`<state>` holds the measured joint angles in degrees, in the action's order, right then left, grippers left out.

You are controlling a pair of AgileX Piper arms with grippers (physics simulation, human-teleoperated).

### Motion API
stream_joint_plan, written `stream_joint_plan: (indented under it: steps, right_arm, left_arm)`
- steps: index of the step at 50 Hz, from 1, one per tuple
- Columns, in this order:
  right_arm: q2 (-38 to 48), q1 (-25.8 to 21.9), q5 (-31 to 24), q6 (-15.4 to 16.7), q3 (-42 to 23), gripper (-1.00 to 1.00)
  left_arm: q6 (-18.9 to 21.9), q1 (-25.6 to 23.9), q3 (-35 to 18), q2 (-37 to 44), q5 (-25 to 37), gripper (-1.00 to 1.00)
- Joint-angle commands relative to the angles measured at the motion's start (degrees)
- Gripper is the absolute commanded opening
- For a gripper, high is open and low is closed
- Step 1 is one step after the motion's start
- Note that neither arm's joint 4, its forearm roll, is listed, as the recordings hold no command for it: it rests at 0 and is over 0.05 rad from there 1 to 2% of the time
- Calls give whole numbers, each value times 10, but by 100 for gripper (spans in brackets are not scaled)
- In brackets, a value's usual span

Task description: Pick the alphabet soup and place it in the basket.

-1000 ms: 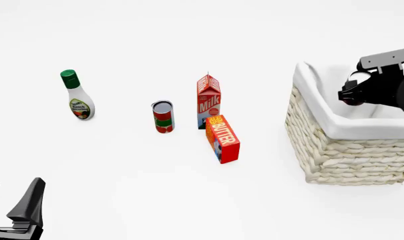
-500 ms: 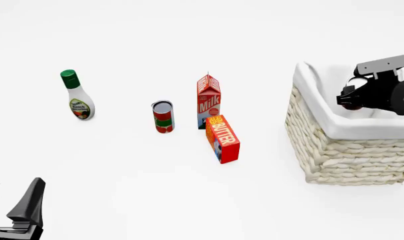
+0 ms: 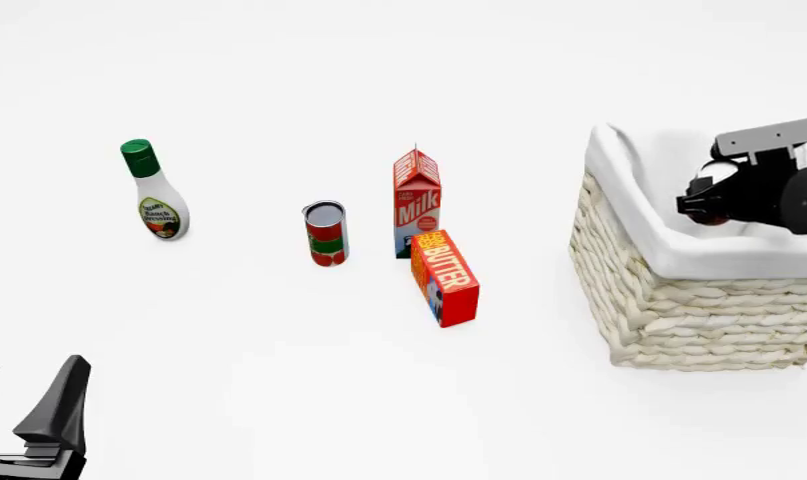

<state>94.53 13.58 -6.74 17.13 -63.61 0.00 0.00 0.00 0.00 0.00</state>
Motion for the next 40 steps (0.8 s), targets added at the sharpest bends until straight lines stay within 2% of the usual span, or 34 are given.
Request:
stream_joint_plan:
  steps: [1,40]
  right_arm:
    - [4,4,11,-15,-3,-100]
    - [32,11,21,-13,-10,-100]
  left_arm:
    - [0,0,0,0,0,100]
    - [0,0,0,0,0,100]
